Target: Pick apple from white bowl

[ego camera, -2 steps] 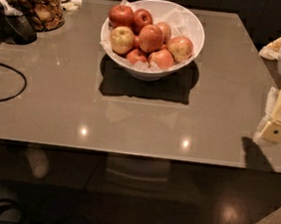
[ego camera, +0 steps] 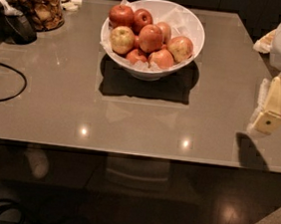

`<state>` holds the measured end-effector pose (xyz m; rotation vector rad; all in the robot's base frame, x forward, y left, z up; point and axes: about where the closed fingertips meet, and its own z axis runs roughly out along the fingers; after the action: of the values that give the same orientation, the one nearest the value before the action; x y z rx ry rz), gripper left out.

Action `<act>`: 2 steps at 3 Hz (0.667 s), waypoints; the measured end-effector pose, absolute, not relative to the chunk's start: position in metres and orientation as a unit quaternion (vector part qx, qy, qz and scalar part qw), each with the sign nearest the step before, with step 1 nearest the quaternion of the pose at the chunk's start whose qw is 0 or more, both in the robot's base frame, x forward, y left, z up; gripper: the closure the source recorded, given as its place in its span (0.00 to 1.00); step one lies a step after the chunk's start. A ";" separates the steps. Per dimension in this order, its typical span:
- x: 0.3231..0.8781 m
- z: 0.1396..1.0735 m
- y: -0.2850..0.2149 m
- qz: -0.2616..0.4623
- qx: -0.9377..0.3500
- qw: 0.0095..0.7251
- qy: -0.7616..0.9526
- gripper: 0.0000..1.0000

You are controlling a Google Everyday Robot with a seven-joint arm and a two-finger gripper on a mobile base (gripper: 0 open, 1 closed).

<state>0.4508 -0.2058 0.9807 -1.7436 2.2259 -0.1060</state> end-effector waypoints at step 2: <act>0.507 1.014 -0.147 0.008 -0.552 0.210 0.807 0.00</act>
Offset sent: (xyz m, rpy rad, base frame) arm 0.0664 0.0684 0.0368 0.2179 -0.0062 -0.1774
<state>0.5072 -0.1470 1.0139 -1.5339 2.2449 0.0218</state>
